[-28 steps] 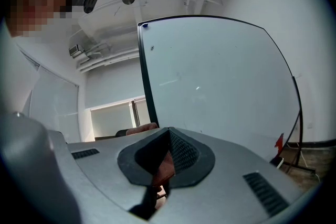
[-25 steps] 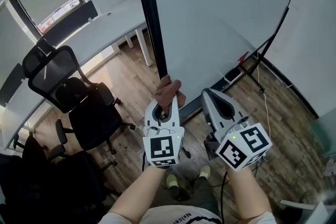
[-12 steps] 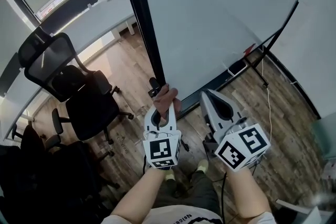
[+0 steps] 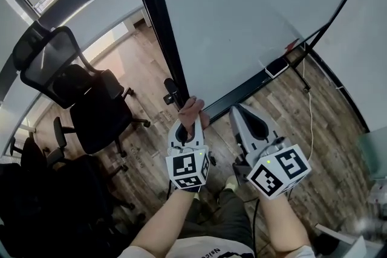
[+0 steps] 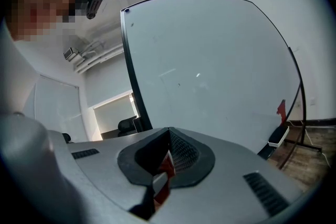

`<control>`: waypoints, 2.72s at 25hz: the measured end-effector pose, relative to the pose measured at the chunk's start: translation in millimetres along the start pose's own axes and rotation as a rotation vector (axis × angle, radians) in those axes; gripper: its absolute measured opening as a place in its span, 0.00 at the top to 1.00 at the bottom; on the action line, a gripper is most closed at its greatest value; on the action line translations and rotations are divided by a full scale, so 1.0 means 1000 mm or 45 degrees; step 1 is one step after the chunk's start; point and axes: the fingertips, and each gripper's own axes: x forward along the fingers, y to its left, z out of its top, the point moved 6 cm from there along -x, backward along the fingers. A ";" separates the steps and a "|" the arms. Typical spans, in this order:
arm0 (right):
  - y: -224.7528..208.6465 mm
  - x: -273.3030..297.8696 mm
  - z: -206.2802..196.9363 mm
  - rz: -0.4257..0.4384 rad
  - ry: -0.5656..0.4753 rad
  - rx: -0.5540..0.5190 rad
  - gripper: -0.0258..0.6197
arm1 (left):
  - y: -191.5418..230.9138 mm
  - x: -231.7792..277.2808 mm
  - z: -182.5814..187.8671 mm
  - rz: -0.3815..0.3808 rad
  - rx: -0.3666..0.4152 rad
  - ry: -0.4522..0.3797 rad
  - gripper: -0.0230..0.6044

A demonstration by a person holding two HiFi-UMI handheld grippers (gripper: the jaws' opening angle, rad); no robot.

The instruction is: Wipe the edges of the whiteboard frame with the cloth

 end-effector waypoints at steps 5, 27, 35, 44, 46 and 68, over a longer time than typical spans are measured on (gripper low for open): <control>-0.012 0.007 -0.016 -0.006 0.017 0.004 0.95 | 0.001 0.010 -0.028 0.015 -0.018 0.050 0.86; -0.057 0.031 -0.090 -0.020 0.074 0.057 0.95 | 0.022 0.045 -0.147 0.087 -0.117 0.229 0.86; -0.059 0.034 -0.107 -0.013 0.102 0.057 0.95 | 0.029 0.049 -0.176 0.082 -0.076 0.283 0.86; -0.059 0.026 -0.119 -0.032 0.133 0.044 0.95 | 0.018 0.043 -0.183 0.005 0.016 0.294 0.86; -0.056 0.023 -0.119 -0.039 0.136 0.047 0.95 | 0.014 0.036 -0.178 -0.025 0.030 0.290 0.86; 0.006 -0.022 -0.068 -0.094 0.111 -0.019 0.95 | -0.017 -0.056 -0.037 -0.276 0.052 0.192 0.86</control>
